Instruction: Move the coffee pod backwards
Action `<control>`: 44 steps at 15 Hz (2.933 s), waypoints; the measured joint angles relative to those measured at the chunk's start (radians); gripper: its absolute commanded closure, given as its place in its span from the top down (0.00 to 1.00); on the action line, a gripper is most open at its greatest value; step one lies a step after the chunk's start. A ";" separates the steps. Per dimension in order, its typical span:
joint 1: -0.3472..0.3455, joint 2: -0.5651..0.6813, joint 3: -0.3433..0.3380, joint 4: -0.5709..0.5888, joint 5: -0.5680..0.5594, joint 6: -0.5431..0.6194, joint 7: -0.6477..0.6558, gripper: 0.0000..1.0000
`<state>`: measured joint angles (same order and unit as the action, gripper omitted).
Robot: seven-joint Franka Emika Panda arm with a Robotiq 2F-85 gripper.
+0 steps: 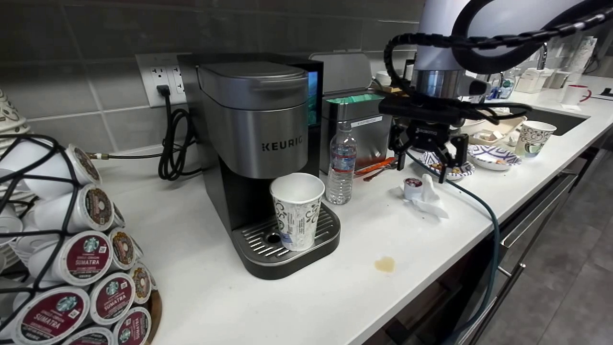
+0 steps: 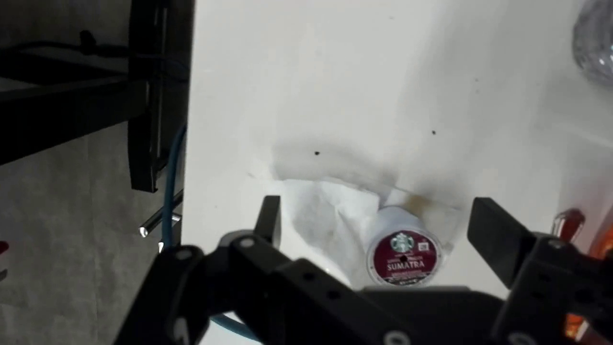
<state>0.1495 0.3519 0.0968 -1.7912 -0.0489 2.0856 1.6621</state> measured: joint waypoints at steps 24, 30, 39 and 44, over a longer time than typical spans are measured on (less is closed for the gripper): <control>-0.130 0.085 -0.004 0.039 0.325 0.142 -1.159 1.00; -0.116 0.044 -0.026 0.027 0.309 0.142 -1.256 1.00; -0.024 0.050 -0.099 -0.005 0.084 0.140 -1.184 0.98; 0.006 0.052 -0.098 -0.030 0.073 0.140 -1.178 0.90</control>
<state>0.1552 0.4041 -0.0016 -1.8215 0.0242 2.2256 0.4840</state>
